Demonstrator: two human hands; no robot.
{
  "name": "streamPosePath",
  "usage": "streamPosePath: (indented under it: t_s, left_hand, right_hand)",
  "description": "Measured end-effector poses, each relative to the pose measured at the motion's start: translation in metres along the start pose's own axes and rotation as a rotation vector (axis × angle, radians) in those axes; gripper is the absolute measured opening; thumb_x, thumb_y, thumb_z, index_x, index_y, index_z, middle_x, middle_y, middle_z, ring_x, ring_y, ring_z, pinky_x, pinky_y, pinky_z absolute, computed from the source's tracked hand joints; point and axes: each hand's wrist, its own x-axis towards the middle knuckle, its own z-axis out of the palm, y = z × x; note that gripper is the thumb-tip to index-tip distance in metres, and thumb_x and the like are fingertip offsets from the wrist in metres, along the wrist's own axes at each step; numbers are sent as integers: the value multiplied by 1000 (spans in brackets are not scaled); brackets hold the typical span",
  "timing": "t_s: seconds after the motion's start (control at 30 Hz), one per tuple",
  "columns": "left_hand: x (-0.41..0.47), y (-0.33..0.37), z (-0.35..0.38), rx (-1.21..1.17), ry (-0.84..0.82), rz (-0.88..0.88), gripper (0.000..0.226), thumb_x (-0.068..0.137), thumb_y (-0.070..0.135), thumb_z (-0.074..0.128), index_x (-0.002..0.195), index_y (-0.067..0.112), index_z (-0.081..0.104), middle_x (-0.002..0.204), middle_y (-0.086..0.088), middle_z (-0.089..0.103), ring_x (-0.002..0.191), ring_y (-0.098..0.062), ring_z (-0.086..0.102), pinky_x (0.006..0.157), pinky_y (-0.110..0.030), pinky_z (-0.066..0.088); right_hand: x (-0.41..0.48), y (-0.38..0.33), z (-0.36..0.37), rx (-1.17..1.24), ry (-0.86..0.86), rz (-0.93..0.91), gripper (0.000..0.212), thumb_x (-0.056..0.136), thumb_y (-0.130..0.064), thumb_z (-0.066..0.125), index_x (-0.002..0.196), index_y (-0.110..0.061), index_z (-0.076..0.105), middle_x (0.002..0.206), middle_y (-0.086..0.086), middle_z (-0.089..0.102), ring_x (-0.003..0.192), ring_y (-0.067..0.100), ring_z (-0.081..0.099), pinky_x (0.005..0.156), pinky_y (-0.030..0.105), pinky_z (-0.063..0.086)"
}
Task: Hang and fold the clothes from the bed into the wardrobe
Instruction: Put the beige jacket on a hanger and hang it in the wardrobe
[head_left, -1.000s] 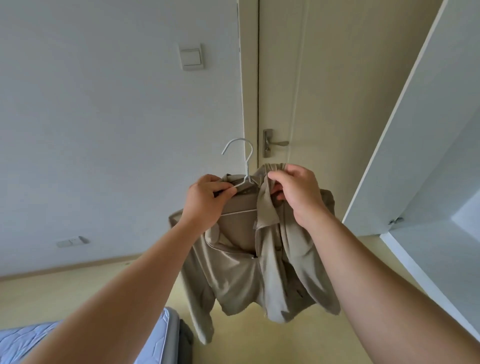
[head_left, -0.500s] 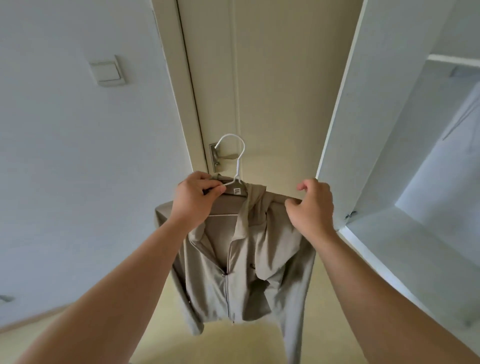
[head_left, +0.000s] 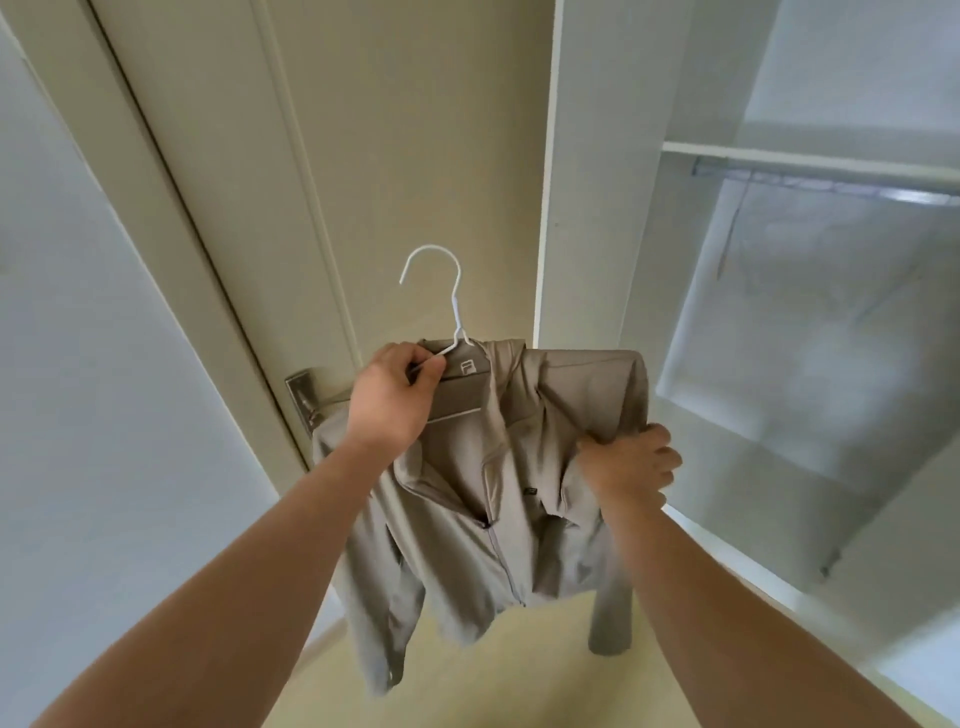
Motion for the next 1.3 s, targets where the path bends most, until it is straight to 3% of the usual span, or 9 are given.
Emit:
streamPosePath:
  t_s: [0.17, 0.3, 0.47, 0.57, 0.73, 0.87, 0.97, 1.03, 1.3]
  left_hand:
    - [54, -3, 31, -38, -112, 22, 41, 91, 55, 63, 70, 20, 56, 69, 8, 59, 69, -12, 56, 56, -17, 37]
    - [73, 4, 55, -85, -205, -53, 70, 78, 82, 56, 62, 15, 45, 53, 7, 49, 54, -14, 51, 51, -27, 39]
    - [93, 11, 80, 18, -218, -71, 78, 76, 88, 49, 55, 14, 42, 55, 0, 52, 66, -30, 58, 74, -40, 54]
    - [99, 16, 89, 86, -216, 23, 80, 73, 91, 44, 51, 15, 37, 50, 3, 48, 62, -27, 56, 80, -43, 52]
    - [106, 27, 102, 23, -199, 96, 81, 72, 91, 49, 51, 14, 38, 45, 6, 42, 55, -21, 51, 69, -35, 46]
    - [115, 34, 112, -143, -156, -8, 81, 70, 90, 52, 53, 12, 43, 41, 9, 41, 46, -12, 42, 52, -28, 36]
    - [115, 36, 120, -176, -141, -20, 83, 68, 89, 53, 55, 8, 47, 42, 8, 42, 46, -12, 42, 52, -27, 36]
    - [113, 38, 124, -197, -151, -14, 80, 68, 88, 55, 53, 10, 47, 43, 10, 42, 47, -11, 41, 54, -28, 37]
    - [121, 48, 128, -280, -174, 89, 77, 74, 80, 62, 56, 6, 51, 48, 5, 44, 50, -9, 42, 57, -28, 40]
  right_hand:
    - [26, -16, 7, 156, 17, -25, 54, 93, -40, 62, 134, -8, 44, 128, 17, 56, 114, 41, 57, 89, 41, 45]
    - [44, -16, -6, 150, 6, -93, 27, 101, -32, 46, 114, -12, 59, 97, 8, 66, 93, 32, 63, 77, 36, 49]
    - [62, -13, -41, 270, 218, -105, 11, 100, -25, 44, 97, -19, 54, 84, 2, 61, 76, 24, 62, 55, 29, 43]
    - [75, -20, -68, 399, 276, -54, 7, 103, -23, 46, 102, -20, 51, 88, 5, 61, 68, 26, 66, 55, 35, 57]
    - [86, -20, -98, 295, 358, -190, 9, 100, -34, 51, 108, -29, 50, 85, -7, 60, 69, 9, 57, 52, 24, 40]
    - [87, -15, -112, 190, 328, -110, 25, 87, -54, 51, 91, -29, 51, 85, -5, 63, 77, 18, 62, 74, 38, 51]
    - [88, -6, -120, 315, 402, -104, 30, 87, -54, 46, 83, -25, 54, 74, -5, 62, 73, 20, 61, 68, 36, 48]
    - [88, -5, -123, 388, 346, -135, 28, 89, -52, 46, 87, -27, 58, 81, -5, 65, 78, 17, 62, 62, 31, 41]
    - [94, 16, -117, 596, -313, 64, 52, 87, -71, 57, 90, -27, 84, 100, 2, 79, 88, 16, 76, 82, 35, 53]
